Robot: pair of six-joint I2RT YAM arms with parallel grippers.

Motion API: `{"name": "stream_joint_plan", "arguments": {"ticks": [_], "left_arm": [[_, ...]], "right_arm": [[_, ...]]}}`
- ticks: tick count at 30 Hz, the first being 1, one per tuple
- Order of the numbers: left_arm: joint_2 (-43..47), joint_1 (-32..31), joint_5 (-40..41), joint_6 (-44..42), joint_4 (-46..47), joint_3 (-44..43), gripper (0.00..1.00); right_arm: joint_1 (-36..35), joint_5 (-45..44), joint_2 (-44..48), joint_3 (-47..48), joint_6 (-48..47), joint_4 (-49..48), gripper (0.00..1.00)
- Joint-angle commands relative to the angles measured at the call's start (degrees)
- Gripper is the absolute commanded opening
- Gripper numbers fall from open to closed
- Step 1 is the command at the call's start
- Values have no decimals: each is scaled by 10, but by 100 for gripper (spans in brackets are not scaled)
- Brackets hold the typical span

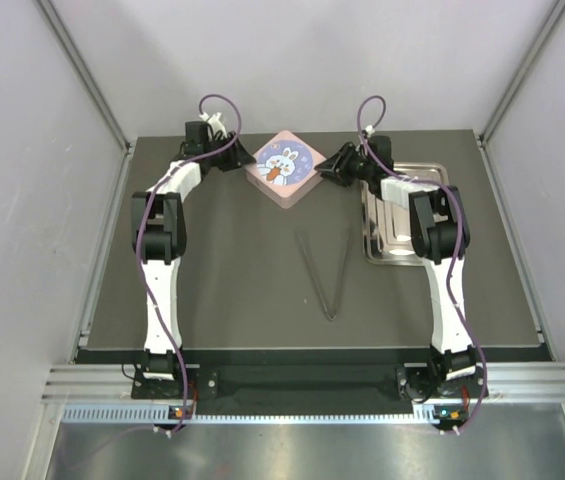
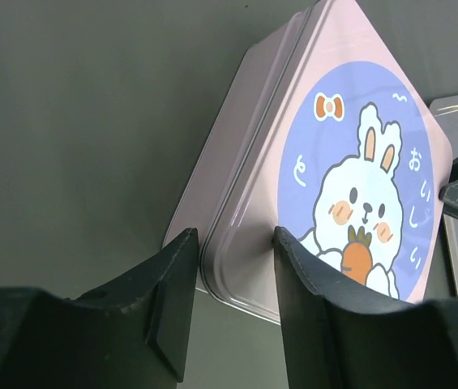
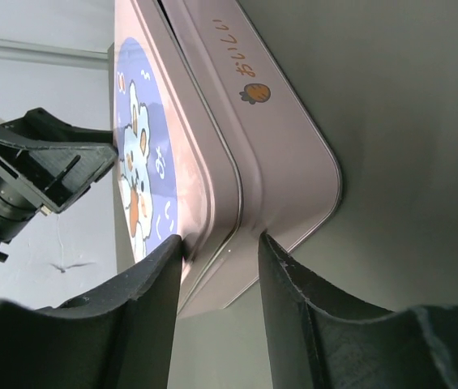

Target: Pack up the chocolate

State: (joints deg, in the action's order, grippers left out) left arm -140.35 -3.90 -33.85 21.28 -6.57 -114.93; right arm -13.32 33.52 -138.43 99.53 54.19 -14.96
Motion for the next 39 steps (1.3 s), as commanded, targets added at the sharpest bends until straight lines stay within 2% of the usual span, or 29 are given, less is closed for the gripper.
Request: {"name": "stream_joint_plan", "arguments": {"ticks": [1,5,7,10,17,25,29,34,37,39], "left_arm": [[35,-15,-19,-4,29,37,46],[31,-15,-10,-9,16,39,48],[31,-15,-4,-11,9,39,55],[39,-15,-2,-7,6,39,61],[71,-14,22,17,1,26,70],[115,-10,87,27,-22,22,72],[135,-12,57,46,5,30,67],[123,-30,-9,73,41,38,51],[102,-45,-19,70,45,38,42],[85,-55,-21,68,45,38,41]], "right_arm": [[-2,-6,12,25,-16,-9,41],[-1,-16,11,27,-21,2,40],[-1,-20,11,26,-28,8,39],[-1,-25,13,22,-37,20,39],[2,-55,30,0,-28,19,37],[2,-54,30,-5,-23,10,38],[2,-50,26,-1,-22,4,41],[2,-40,21,9,-16,-19,46],[2,-35,19,12,-8,-35,50],[2,-34,18,18,-8,-35,51]]}}
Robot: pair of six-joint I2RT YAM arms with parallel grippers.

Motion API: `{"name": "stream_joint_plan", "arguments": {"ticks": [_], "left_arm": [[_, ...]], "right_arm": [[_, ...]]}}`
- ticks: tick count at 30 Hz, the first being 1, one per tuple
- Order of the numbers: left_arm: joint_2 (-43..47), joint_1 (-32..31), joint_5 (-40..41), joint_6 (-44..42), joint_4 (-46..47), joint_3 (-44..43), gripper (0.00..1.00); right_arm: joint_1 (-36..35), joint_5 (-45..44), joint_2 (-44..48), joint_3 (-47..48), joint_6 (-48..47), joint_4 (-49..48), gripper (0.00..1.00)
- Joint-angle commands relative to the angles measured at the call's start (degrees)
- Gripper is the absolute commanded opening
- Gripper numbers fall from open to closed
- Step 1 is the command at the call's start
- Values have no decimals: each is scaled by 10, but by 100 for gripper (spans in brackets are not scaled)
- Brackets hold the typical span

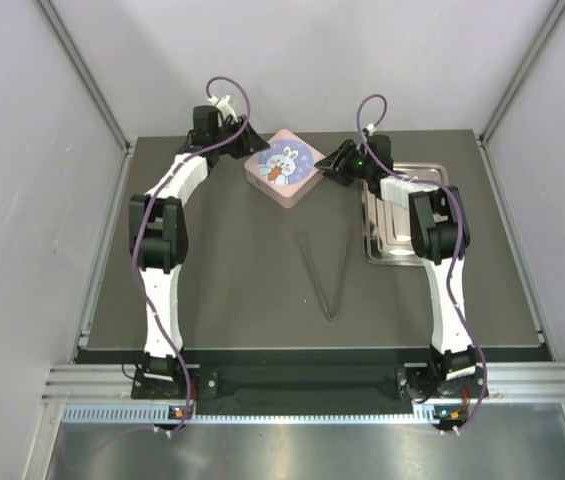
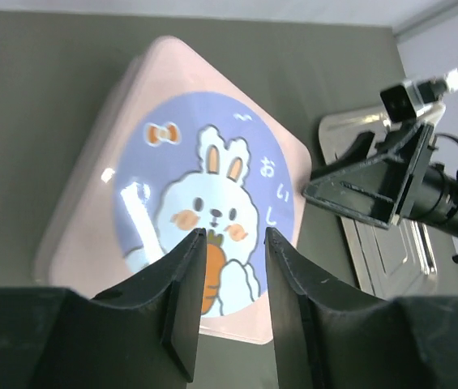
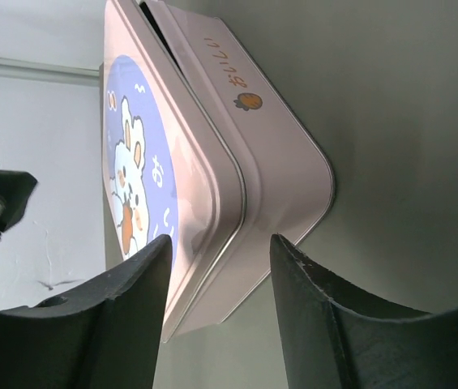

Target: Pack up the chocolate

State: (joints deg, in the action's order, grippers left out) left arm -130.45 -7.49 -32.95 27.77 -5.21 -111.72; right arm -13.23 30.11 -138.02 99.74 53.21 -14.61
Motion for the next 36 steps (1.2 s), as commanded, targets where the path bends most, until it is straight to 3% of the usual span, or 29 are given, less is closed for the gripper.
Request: {"name": "stream_joint_plan", "arguments": {"ticks": [1,9,17,20,24,25,27,31,36], "left_arm": [[-19,-22,-27,4,32,6,40],[-75,-24,4,6,32,-6,41],[-110,-24,3,15,31,-24,42],[-110,-24,3,12,29,-24,42],[-109,-24,-1,11,28,-21,43],[-107,-24,0,11,28,-20,43],[-106,-24,-2,12,29,-19,43],[-106,-25,-3,18,33,-19,43],[-110,-29,-4,25,36,-17,43]], "right_arm": [[1,1,15,17,0,-42,52],[3,0,34,5,-16,-38,55],[3,-57,101,-34,-72,-1,48],[2,-80,125,-42,-89,13,43],[1,-52,122,-18,-94,-2,21],[0,-43,115,5,-93,-8,8],[-9,-25,89,36,-92,-9,0],[-21,8,21,139,-59,-21,0],[-31,16,-87,194,14,-41,0]]}}
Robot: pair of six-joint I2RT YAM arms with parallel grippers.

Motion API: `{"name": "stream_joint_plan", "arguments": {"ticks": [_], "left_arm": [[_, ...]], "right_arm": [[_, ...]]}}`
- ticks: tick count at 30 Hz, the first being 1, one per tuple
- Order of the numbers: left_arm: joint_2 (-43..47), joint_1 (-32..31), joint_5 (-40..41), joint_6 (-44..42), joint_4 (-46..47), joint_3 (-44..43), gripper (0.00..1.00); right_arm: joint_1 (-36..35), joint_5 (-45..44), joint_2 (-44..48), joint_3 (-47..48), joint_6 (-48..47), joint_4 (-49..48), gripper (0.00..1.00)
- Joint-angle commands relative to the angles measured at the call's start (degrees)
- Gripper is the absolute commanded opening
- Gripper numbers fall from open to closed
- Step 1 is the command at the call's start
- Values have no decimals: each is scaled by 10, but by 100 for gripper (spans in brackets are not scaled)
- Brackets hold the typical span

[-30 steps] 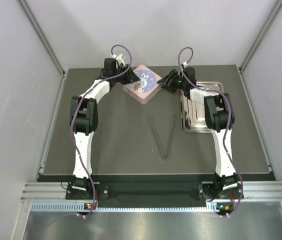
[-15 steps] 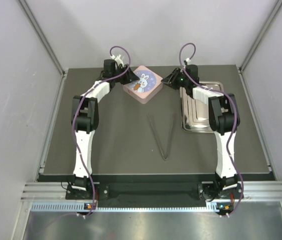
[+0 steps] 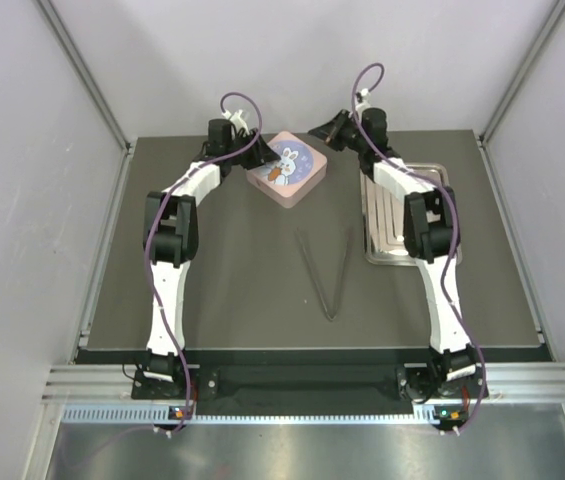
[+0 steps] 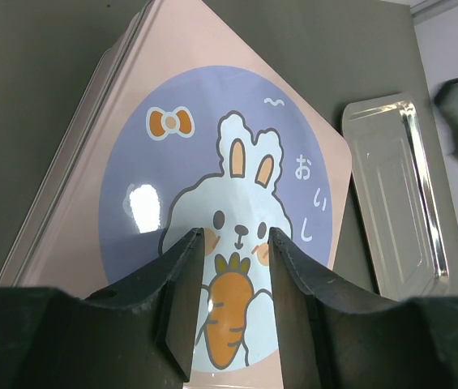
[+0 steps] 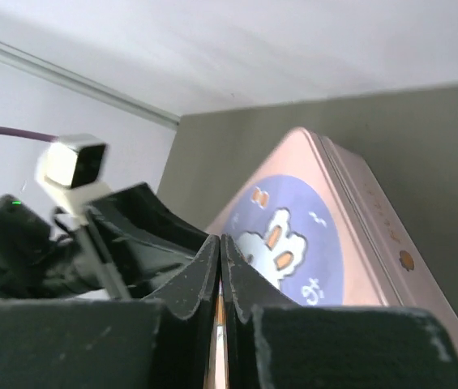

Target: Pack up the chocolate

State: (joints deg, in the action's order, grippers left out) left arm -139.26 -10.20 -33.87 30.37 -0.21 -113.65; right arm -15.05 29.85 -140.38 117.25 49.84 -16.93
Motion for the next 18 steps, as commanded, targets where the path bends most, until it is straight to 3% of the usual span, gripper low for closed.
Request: {"name": "stream_joint_plan", "arguments": {"ticks": [1,5,13,16,18], "left_arm": [[-23,-3,5,-1,-14,3,44],[-26,-4,7,-2,-17,2,44],[-22,-4,6,5,-24,-18,43],[-8,-2,9,43,23,-24,43],[-7,-2,27,64,49,-46,36]], "right_arm": [[-13,20,-75,29,52,-17,0],[-13,17,-118,54,47,8,0],[-9,5,-80,35,18,16,0],[-9,2,-67,26,11,17,0],[-9,1,-61,3,13,8,0]]}}
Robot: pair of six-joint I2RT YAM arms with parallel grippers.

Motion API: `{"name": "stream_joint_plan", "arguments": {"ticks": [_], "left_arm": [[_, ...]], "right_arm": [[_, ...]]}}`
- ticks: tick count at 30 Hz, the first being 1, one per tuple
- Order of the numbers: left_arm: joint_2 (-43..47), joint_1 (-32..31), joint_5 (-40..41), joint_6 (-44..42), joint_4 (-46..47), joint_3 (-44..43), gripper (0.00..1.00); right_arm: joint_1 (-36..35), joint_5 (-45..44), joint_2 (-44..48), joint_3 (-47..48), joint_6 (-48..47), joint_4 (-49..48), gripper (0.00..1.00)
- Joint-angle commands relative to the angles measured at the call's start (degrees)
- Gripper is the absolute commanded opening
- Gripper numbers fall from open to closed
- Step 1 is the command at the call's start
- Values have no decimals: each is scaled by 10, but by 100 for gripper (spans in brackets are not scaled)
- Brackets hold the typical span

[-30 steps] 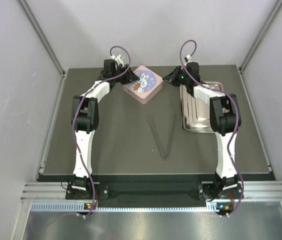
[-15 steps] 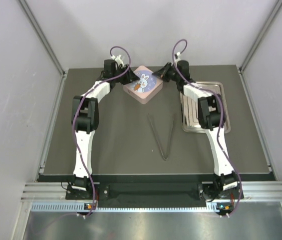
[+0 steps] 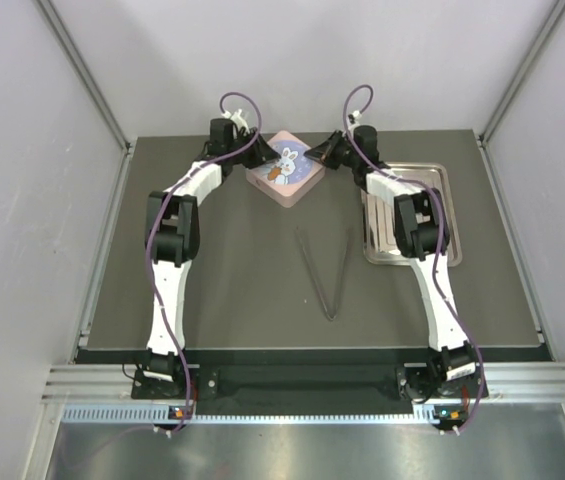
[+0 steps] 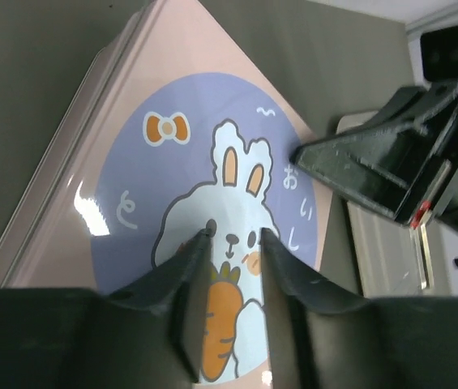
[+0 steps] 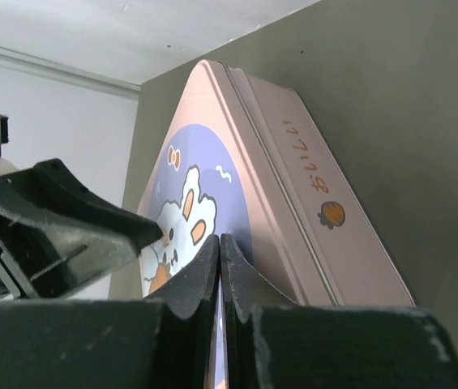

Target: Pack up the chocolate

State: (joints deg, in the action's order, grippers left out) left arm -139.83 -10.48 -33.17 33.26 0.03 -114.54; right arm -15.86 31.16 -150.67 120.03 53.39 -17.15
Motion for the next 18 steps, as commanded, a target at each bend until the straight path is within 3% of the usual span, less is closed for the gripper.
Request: {"name": "stream_joint_plan", "arguments": {"ticks": [1,2,6,13,18], "left_arm": [[-4,1,24,53,62,-50,31],[-9,1,29,59,68,-79,22],[-39,-2,51,59,82,-129,0],[-86,-11,108,-32,35,-142,0],[-143,-24,163,-86,-45,-168,0]], "right_arm": [[-1,-13,49,-36,-20,-3,0],[-1,-12,51,-45,-19,-8,0],[-4,-9,60,-90,-17,-28,0],[-10,-4,85,-147,-9,-69,0],[-9,-11,92,-134,-46,-19,0]]}}
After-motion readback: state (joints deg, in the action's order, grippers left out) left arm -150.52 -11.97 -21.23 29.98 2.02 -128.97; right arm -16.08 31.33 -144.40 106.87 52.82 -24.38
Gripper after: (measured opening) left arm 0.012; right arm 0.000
